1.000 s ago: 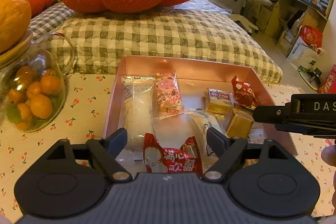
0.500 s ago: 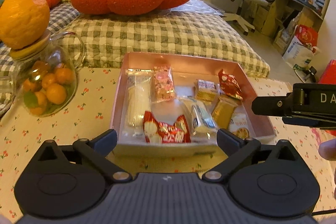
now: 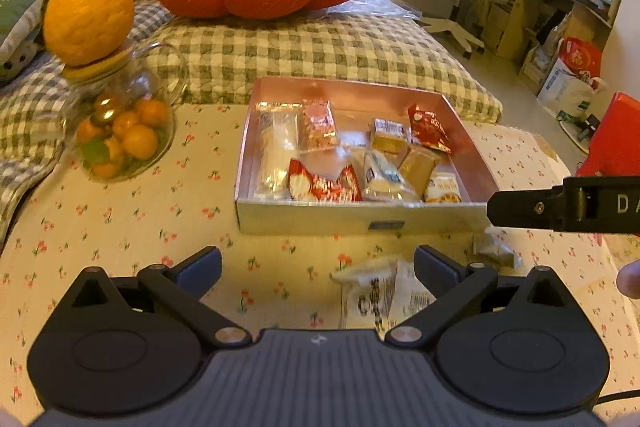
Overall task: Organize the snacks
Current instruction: 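Move both open tools back toward the remaining snack pile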
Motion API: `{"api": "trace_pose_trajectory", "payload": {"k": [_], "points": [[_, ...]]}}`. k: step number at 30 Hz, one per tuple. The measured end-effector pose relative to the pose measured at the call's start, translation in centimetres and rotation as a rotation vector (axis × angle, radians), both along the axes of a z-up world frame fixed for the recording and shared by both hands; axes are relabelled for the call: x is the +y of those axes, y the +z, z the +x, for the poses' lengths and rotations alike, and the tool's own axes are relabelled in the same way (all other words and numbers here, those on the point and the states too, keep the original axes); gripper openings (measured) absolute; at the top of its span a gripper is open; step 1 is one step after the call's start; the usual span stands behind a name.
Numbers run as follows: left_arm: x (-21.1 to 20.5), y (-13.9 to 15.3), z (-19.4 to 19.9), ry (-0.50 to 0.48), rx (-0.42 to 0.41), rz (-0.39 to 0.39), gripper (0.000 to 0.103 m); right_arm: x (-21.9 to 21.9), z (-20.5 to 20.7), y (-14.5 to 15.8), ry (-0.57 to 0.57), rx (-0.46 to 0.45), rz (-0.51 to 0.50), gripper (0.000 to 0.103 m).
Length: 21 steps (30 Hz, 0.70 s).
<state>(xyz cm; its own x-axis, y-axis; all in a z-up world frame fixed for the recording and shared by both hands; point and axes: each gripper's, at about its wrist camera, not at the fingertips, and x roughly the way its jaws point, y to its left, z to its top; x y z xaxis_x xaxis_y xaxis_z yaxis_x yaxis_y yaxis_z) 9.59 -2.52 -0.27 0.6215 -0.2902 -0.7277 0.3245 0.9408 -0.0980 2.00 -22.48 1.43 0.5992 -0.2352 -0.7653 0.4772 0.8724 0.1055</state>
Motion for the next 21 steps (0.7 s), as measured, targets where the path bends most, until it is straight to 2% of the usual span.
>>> {"api": "trace_pose_trajectory", "payload": {"k": [8, 15, 21], "points": [[0.4, -0.5, -2.5, -0.025, -0.023, 0.024, 0.102, 1.3, -2.2, -1.3, 0.037, -0.004, 0.006, 0.084], [0.8, -0.7, -3.1, -0.046, -0.007, 0.013, 0.102, 1.6, -3.5, -2.2, 0.083, 0.011, 0.000, 0.084], [0.8, -1.2, -3.8, -0.075, -0.013, 0.037, 0.102, 1.0, -4.5, -2.6, 0.080, 0.014, -0.007, 0.087]]}}
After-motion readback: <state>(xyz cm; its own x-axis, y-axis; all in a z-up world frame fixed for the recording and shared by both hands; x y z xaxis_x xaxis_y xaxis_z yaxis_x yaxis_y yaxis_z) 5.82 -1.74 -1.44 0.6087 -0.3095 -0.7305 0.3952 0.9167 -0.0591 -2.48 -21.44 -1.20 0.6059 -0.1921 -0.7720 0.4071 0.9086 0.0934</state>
